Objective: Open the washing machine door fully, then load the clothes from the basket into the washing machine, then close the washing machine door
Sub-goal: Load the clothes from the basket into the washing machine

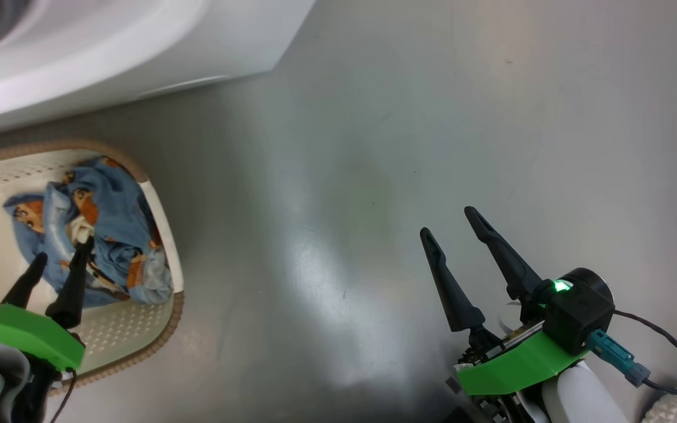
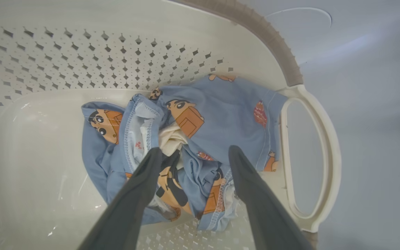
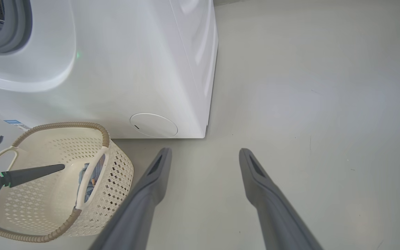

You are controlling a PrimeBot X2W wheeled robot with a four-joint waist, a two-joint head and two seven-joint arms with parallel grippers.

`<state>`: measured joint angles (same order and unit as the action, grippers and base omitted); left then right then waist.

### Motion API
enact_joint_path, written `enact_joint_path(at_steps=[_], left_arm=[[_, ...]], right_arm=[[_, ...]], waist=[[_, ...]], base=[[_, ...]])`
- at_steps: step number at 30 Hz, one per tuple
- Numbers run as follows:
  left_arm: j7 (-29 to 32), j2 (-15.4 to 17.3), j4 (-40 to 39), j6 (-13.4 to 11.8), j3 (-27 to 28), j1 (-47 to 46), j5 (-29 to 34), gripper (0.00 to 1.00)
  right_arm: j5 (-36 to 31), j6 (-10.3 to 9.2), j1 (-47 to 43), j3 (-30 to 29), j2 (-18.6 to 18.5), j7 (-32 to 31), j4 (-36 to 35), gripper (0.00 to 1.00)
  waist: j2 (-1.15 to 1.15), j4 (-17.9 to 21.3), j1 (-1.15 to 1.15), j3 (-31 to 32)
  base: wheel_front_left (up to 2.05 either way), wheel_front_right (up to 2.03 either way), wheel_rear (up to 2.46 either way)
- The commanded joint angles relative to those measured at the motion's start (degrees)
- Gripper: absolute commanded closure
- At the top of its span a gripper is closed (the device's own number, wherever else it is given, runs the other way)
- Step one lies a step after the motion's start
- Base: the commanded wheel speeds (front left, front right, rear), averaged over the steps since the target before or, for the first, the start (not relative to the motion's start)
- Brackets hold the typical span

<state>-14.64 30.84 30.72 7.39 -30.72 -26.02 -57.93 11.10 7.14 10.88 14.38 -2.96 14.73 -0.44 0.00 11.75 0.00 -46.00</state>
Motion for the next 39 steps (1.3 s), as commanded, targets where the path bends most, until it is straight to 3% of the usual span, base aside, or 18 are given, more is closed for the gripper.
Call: enact_joint_path(at_steps=[1, 12, 28, 39], left_arm=[[-0.36, 2.83, 0.02, 0.1, 0.68, -0.63, -0.88, 0.0], [-0.36, 7.52, 3.32, 0.1, -9.63, -6.33, -8.37, 0.0], [-0.21, 11.5, 4.93, 0.1, -19.65, -14.55, -18.72, 0.0], [3.64, 12.89, 7.72, 0.1, -24.57, -19.06, -22.79, 0.0]], right_arm=[[0.59, 0.35, -1.59, 1.69, 0.08, 0.27, -1.37, 0.0], [1.9, 0.35, -2.44, 2.72, 0.08, 0.27, -2.6, 0.0], [2.85, 0.35, -3.63, 3.46, 0.08, 0.27, -4.37, 0.0], [2.54, 0.35, -4.75, 3.77, 0.08, 0.27, -5.38, 0.0]], waist=[[0.0, 0.89, 0.0, -1.04], [0.0, 2.61, 0.0, -4.22], [0.0, 4.52, 0.0, -8.04], [0.0, 5.37, 0.0, -9.47]], base=[[0.0, 0.0, 0.0], [0.0, 0.0, 0.0], [0.0, 0.0, 0.0], [0.0, 0.0, 0.0]])
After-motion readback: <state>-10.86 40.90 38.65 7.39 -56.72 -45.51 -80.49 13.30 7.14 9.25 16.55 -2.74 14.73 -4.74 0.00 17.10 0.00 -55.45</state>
